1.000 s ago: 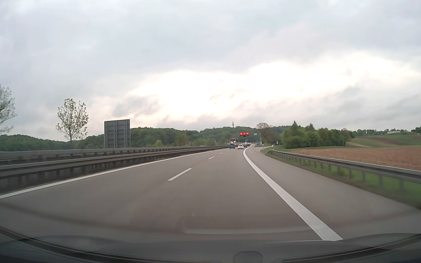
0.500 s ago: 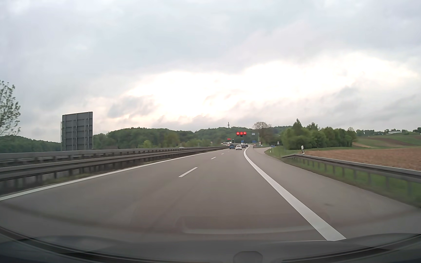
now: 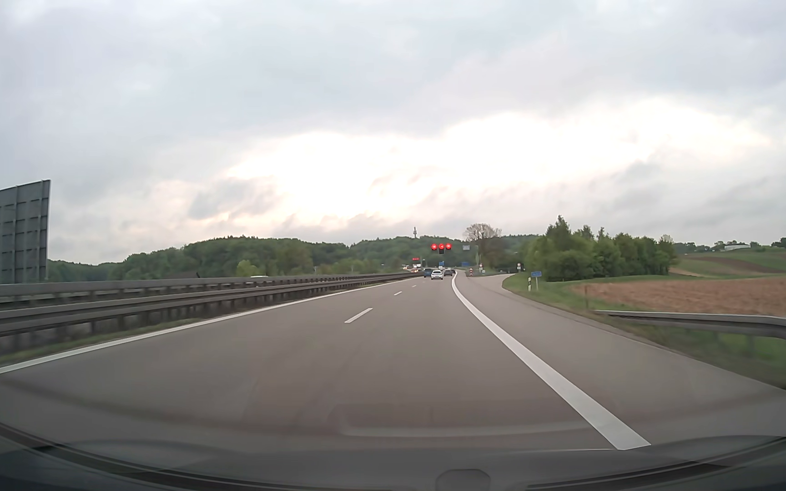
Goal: Follow the waypoints while adhering to traffic rules and regulations
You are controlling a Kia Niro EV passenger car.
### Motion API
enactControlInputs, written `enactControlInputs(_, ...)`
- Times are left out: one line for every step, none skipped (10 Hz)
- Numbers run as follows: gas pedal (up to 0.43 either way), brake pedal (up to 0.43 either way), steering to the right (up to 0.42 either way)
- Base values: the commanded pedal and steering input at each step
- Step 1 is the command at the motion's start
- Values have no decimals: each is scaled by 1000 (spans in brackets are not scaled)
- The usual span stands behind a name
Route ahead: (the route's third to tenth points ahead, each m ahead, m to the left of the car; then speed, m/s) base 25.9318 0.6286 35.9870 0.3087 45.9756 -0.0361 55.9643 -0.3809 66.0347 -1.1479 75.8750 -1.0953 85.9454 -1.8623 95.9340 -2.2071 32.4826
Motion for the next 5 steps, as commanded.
enactControlInputs(197,0,7)
enactControlInputs(197,0,7)
enactControlInputs(209,0,6)
enactControlInputs(209,0,6)
enactControlInputs(209,0,7)
